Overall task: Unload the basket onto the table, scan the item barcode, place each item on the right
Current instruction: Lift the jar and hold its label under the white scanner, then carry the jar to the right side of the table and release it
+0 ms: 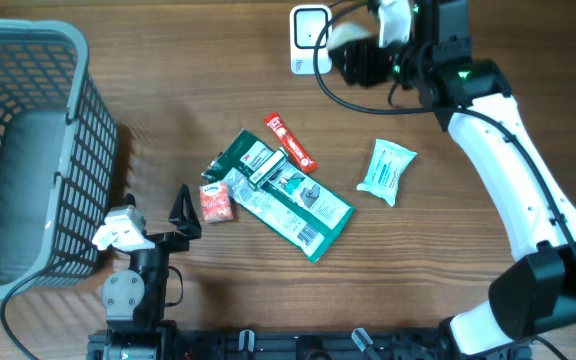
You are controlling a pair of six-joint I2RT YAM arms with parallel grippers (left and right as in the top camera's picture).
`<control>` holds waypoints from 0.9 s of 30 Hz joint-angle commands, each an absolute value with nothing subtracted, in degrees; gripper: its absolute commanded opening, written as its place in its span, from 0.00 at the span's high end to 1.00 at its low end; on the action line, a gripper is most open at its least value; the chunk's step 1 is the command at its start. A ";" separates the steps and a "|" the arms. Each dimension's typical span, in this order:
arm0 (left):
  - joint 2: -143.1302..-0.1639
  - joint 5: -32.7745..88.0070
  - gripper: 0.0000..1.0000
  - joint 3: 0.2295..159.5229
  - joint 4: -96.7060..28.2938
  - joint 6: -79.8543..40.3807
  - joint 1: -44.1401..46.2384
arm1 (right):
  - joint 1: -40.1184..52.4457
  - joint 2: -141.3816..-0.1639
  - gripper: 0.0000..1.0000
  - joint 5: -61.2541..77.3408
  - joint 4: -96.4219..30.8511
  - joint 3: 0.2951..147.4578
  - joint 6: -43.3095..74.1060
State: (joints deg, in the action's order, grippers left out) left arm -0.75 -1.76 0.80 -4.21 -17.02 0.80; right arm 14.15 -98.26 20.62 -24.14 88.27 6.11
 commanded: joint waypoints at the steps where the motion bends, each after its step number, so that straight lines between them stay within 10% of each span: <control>1: -0.27 -1.30 0.00 0.34 -4.01 -16.34 0.95 | 14.31 -104.90 0.51 13.96 -11.25 89.12 7.86; 14: -0.27 -1.30 0.00 0.34 -4.01 -16.34 0.95 | 21.93 -131.50 0.42 -0.43 38.20 89.14 7.44; 21: -0.27 -1.30 0.00 0.34 -4.01 -16.34 0.95 | 19.92 -129.32 0.42 -0.10 35.88 89.27 8.73; 27: -0.27 -1.30 0.00 0.34 -4.01 -16.34 0.95 | 4.82 -112.99 0.40 -0.14 2.79 89.27 9.58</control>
State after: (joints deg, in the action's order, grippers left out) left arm -0.75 -1.58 0.69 -4.16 -17.04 0.80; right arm 13.45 -122.58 1.04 9.63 88.20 8.84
